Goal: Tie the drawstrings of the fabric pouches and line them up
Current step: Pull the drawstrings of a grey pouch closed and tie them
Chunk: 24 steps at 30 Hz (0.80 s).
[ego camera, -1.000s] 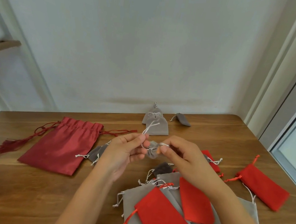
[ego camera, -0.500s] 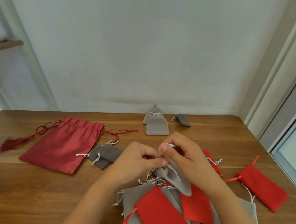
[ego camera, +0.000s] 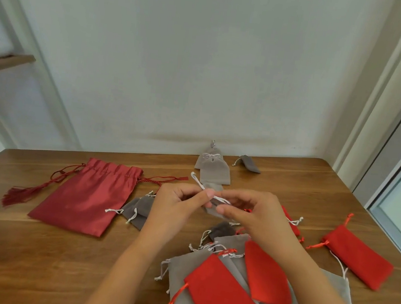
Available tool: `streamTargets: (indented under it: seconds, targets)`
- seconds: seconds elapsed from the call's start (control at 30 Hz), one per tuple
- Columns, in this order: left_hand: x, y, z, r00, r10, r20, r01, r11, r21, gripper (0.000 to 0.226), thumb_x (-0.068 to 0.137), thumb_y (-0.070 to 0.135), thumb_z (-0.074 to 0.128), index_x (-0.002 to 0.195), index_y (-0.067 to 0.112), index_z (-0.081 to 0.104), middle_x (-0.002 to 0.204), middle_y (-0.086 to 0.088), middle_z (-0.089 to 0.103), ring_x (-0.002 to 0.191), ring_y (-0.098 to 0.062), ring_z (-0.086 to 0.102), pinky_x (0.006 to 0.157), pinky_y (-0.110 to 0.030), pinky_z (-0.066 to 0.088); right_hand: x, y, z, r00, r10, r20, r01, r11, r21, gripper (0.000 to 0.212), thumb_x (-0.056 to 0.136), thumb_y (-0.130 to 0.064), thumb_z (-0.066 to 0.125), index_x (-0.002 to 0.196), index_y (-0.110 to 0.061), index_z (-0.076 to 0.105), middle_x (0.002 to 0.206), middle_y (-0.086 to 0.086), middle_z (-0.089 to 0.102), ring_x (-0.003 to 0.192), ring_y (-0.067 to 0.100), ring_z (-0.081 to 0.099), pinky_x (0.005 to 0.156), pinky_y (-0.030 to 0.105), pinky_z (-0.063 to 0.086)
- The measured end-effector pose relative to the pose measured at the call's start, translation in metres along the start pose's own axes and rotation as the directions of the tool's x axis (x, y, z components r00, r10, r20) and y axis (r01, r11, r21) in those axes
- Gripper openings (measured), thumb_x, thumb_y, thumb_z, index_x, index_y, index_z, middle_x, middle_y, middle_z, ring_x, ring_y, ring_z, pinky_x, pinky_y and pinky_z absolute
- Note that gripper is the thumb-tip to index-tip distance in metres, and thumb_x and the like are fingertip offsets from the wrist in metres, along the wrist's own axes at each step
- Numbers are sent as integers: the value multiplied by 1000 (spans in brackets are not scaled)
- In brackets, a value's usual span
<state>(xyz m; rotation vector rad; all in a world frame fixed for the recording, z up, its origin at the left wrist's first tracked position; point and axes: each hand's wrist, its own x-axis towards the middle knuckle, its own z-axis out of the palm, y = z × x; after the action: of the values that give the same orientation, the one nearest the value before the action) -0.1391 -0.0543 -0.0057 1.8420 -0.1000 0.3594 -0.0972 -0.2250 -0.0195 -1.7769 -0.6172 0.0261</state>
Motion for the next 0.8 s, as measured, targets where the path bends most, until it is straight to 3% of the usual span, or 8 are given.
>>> streamTargets:
  seconds: [0.1, 0.13, 0.2, 0.3, 0.43, 0.57, 0.7, 0.8]
  targets:
    - [2, -4, -2, 999, 37, -2, -37, 999, 22, 25, 86, 28, 68, 62, 24, 73, 75, -4, 73, 77, -24, 67, 70, -32, 50, -2, -2, 1, 998, -59, -5, 59, 996, -63, 16, 84, -14, 71, 95, -24, 78, 77, -3, 72, 71, -2, 60, 66, 15, 44]
    - [2, -4, -3, 999, 42, -1, -42, 999, 28, 25, 86, 28, 68, 62, 25, 73, 75, -4, 74, 77, -23, 68, 71, -31, 50, -2, -4, 1, 997, -78, 9, 78, 995, -67, 13, 86, -18, 69, 94, -21, 78, 72, -3, 70, 69, -1, 59, 64, 14, 43]
    - [3, 1, -5, 999, 38, 18, -39, 999, 21, 27, 88, 19, 66, 62, 18, 73, 66, 5, 71, 64, -7, 65, 62, -17, 47, -2, -8, 0, 996, -88, 16, 89, 994, -61, 15, 89, -22, 63, 88, -19, 77, 61, -5, 60, 60, -2, 53, 59, 11, 38]
    - [3, 5, -8, 997, -46, 69, 47, 999, -14, 22, 90, 8, 61, 74, 0, 73, 43, 16, 54, 42, 5, 45, 48, -5, 32, 0, -10, -7, 1000, -18, 1, 17, 996, 83, 25, 95, -15, 55, 77, -12, 71, 54, -8, 49, 49, -2, 44, 51, 8, 32]
    - [4, 2, -12, 964, -209, 162, 230, 965, -123, 13, 85, 14, 66, 79, 10, 77, 65, 7, 69, 50, 0, 43, 48, -10, 33, 0, -13, -7, 1000, -6, 30, -1, 970, 245, 26, 95, -9, 51, 75, -8, 68, 56, -8, 54, 50, -3, 47, 51, 6, 36]
    - [5, 1, -17, 906, -380, 184, 421, 847, -324, 10, 69, 17, 71, 74, 16, 79, 75, -1, 71, 54, -2, 44, 47, -12, 33, -4, -13, -7, 984, -131, 122, 110, 981, 162, 21, 93, -13, 56, 80, -8, 71, 70, -12, 65, 68, 2, 58, 67, 12, 44]
    - [5, 1, -18, 904, -387, 179, 427, 821, -378, 10, 60, 14, 73, 69, 18, 77, 74, -2, 72, 64, -6, 60, 64, -18, 43, -5, -12, -10, 973, -151, 177, 130, 984, 122, 22, 92, -15, 56, 77, -14, 72, 70, -10, 65, 68, 6, 57, 68, 18, 44]
    - [4, 4, -17, 949, -293, 113, 313, 908, -278, 11, 60, 14, 77, 69, 21, 77, 78, -3, 74, 79, -12, 68, 83, -26, 50, -6, -13, -14, 972, -142, 185, 130, 988, 78, 24, 92, -15, 58, 75, -17, 74, 67, -8, 65, 65, 5, 56, 64, 20, 44]
